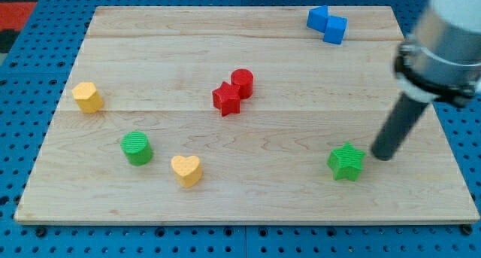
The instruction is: Push green star right to the green circle
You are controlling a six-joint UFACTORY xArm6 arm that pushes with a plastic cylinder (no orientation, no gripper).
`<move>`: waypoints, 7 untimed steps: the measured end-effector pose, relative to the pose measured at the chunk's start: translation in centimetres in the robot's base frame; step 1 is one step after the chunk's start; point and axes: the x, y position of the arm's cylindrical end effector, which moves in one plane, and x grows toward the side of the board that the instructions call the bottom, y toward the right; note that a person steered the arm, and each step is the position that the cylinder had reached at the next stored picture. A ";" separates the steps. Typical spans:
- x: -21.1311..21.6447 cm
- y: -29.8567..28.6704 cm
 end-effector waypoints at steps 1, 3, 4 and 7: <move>0.0 -1.8; 0.0 -1.7; 2.9 -1.3; 5.2 -5.6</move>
